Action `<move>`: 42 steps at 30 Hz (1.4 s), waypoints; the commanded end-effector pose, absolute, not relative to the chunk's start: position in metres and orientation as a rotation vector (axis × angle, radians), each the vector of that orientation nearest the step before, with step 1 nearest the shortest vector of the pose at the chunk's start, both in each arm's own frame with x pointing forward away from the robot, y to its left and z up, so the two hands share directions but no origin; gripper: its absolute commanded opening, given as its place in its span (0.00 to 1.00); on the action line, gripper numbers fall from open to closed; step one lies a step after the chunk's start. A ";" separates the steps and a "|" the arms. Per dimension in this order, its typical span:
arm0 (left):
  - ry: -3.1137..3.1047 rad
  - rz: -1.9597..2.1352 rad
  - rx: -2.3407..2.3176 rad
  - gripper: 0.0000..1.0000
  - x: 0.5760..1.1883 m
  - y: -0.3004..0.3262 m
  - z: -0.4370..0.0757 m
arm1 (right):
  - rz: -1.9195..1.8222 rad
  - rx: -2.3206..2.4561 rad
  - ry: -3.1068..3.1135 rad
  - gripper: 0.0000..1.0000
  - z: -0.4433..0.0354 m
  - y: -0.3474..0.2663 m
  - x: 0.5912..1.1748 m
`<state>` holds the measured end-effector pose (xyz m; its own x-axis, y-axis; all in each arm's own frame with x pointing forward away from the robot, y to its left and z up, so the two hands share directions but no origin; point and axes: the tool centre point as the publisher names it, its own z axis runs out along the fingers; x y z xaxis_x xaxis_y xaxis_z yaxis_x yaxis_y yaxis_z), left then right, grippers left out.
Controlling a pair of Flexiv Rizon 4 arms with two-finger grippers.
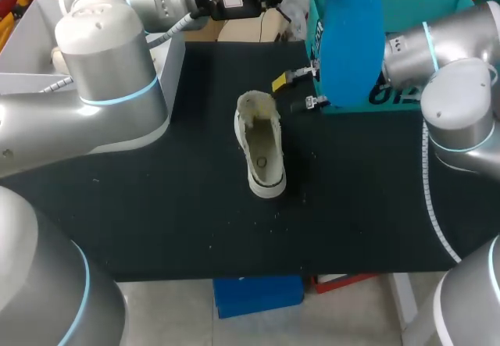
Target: Take the shoe out of the shoebox, open the shoe tongue, remove and reinsert the insole, then place the shoe into the shoebox
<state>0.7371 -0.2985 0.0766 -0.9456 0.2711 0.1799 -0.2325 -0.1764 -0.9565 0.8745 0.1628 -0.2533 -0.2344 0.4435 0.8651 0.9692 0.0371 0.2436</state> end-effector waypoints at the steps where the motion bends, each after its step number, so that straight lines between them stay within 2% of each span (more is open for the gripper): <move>1: -1.771 2.188 -0.041 0.00 0.736 -0.300 0.076 | -1.202 -1.391 -1.650 1.00 -0.256 0.161 0.871; 13: -1.771 2.188 -0.041 0.00 0.736 -0.300 0.076 | -1.313 -1.382 -1.553 1.00 -0.239 0.156 0.872; 18: -2.116 2.357 -0.470 0.00 0.740 -0.297 0.082 | -1.313 -1.382 -1.553 1.00 -0.239 0.156 0.872; 21: -2.408 2.319 -0.739 0.00 0.736 -0.303 0.079 | -1.313 -1.382 -1.553 1.00 -0.239 0.156 0.872; 31: -2.720 2.285 -1.261 0.00 0.723 -0.315 0.050 | -1.313 -1.382 -1.553 1.00 -0.239 0.156 0.872; 35: -2.659 2.331 -1.283 0.00 0.720 -0.314 0.033 | -1.313 -1.382 -1.553 1.00 -0.239 0.156 0.872; 42: -2.659 2.331 -1.283 0.00 0.720 -0.314 0.033 | -1.313 -1.382 -1.553 1.00 -0.239 0.156 0.872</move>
